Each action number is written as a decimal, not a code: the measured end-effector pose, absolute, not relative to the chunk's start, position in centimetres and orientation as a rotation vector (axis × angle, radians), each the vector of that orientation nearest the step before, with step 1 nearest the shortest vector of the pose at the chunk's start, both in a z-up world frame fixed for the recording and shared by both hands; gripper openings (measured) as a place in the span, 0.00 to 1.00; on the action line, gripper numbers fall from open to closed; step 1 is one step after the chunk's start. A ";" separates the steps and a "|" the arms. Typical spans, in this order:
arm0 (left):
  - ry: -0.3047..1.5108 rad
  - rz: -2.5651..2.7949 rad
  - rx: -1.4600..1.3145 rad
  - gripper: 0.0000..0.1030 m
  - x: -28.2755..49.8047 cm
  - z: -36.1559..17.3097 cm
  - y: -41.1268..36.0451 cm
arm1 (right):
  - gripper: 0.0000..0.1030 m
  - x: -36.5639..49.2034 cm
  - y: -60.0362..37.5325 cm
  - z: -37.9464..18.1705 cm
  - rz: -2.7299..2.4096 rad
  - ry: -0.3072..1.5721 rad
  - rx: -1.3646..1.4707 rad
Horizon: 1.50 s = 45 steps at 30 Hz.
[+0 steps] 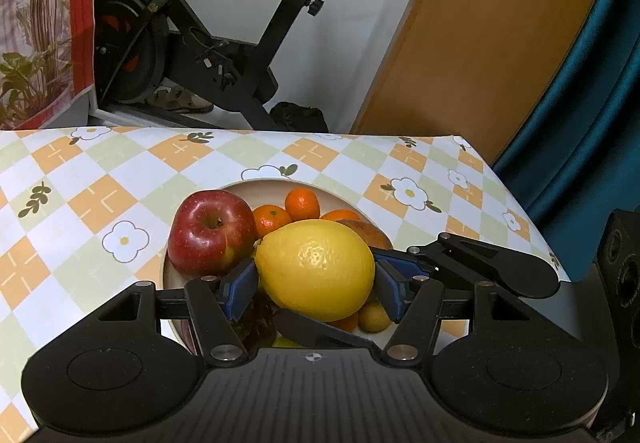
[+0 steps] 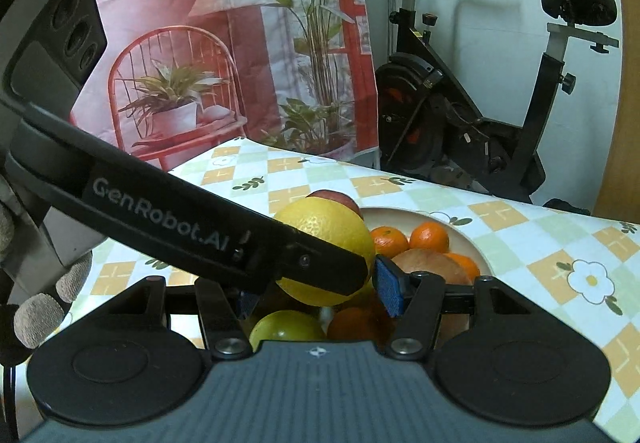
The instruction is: Organize fruits
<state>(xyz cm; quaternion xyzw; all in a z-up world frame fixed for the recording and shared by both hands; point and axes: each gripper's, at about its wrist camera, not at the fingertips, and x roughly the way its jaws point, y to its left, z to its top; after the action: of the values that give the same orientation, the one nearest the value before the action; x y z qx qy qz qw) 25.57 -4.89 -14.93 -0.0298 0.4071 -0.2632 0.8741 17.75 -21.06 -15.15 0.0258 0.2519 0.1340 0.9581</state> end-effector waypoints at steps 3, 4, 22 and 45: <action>0.858 -0.552 -0.064 0.64 25.6 -15.1 -4.7 | 0.59 17.9 -20.9 -15.2 0.270 0.516 0.030; 0.860 -0.553 -0.061 0.64 25.5 -15.2 -4.7 | 0.59 17.9 -20.7 -15.2 0.271 0.520 0.016; 0.796 -0.467 -0.039 0.70 23.6 -13.0 -3.2 | 0.63 16.5 -20.4 -14.7 0.214 0.566 -0.040; 0.458 -0.280 0.082 0.93 8.5 -2.4 -0.6 | 1.00 5.0 -19.6 -5.0 -0.037 0.448 0.092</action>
<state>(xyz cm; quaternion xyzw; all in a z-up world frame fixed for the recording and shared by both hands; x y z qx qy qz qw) 8.54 -0.63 -2.40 0.0403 0.2261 -0.1382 0.9634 5.05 -19.57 -5.04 0.0455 0.2223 -0.0182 0.9738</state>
